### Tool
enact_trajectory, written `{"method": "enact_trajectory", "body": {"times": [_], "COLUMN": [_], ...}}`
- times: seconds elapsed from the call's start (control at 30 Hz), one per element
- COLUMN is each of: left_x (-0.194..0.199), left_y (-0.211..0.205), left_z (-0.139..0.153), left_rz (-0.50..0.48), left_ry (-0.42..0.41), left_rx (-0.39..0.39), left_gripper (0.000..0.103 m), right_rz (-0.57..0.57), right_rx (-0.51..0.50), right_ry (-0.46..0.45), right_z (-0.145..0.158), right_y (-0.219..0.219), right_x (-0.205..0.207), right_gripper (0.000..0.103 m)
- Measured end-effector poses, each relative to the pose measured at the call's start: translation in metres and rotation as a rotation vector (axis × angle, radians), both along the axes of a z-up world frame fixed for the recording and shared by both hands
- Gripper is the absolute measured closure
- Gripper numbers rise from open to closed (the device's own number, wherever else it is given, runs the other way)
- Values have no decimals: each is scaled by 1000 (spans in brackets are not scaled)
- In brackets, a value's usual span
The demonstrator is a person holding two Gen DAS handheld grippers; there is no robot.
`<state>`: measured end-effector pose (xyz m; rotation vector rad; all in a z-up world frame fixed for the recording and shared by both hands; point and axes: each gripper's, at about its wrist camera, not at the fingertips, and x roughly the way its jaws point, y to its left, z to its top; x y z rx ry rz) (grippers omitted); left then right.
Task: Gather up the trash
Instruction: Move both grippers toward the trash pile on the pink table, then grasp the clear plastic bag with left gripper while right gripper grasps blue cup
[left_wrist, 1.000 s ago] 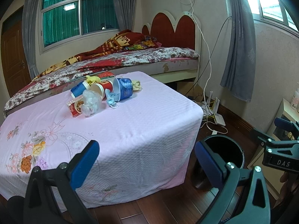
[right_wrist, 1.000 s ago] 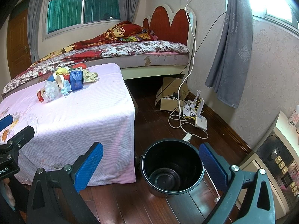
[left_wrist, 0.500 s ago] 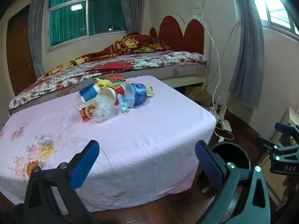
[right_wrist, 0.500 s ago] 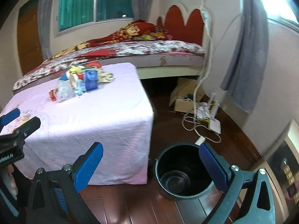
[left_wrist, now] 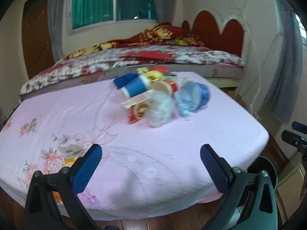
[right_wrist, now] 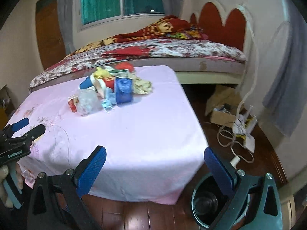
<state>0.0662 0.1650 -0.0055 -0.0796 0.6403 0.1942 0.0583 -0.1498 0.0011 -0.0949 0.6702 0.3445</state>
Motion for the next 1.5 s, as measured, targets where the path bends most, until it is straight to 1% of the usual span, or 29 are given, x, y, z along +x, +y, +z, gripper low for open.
{"method": "enact_trajectory", "body": {"times": [0.07, 0.13, 0.2, 0.27, 0.4, 0.57, 0.63, 0.77, 0.8, 0.83, 0.87, 0.9, 1.0, 1.1, 1.23, 1.3, 1.37, 1.47, 1.5], "left_x": [6, 16, 26, 41, 70, 106, 119, 138, 143, 150, 155, 160, 160, 157, 151, 148, 147, 146, 146], "left_y": [10, 16, 17, 18, 14, 11, 11, 11, 10, 11, 12, 14, 16, 14, 10, 10, 13, 14, 15], "left_z": [-4, -8, -11, -14, -21, -30, -33, -39, -41, -44, -46, -49, -45, -43, -38, -37, -36, -38, -39], "left_rz": [2, 0, -12, -29, -57, -80, -85, -99, -108, -118, -130, -132, -130, -139, -141, -140, -135, -129, -129], "left_ry": [2, 0, 3, -7, -11, 2, 3, 19, 28, 60, 76, 100, 73, 68, 44, 41, 36, 36, 38], "left_rx": [-25, -30, -32, -41, -57, -67, -70, -86, -92, -123, -153, -186, -182, -178, -132, -128, -132, -141, -145], "left_gripper": [2, 7, 13, 18, 24, 29, 29, 29, 31, 36, 48, 53, 57, 58, 58, 58, 58, 58, 58], "right_rz": [20, 40, 58, 75, 90, 117, 119, 126, 135, 144, 151, 157, 185, 210, 198, 186, 191, 208, 214], "right_rx": [-20, -30, -31, -23, -6, -5, -8, 18, 26, 31, 31, 32, 46, 57, 65, 92, 111, 128, 135], "right_ry": [-9, -15, -11, -7, -9, -4, -3, 5, 8, 10, 10, 13, 24, 42, 85, 119, 141, 144, 147], "right_z": [-3, -6, -9, -11, -14, -23, -25, -30, -31, -32, -34, -35, -38, -42, -52, -57, -60, -62, -62], "right_y": [15, 29, 42, 53, 69, 88, 92, 95, 95, 96, 99, 101, 112, 126, 139, 139, 139, 140, 140], "right_x": [10, 21, 35, 51, 82, 120, 133, 154, 158, 161, 163, 167, 175, 185, 203, 212, 216, 217, 217], "right_gripper": [1, 2, 10, 15, 16, 16, 16, 16, 16, 16, 16, 16, 16, 16, 17, 29, 32, 33, 46]}}
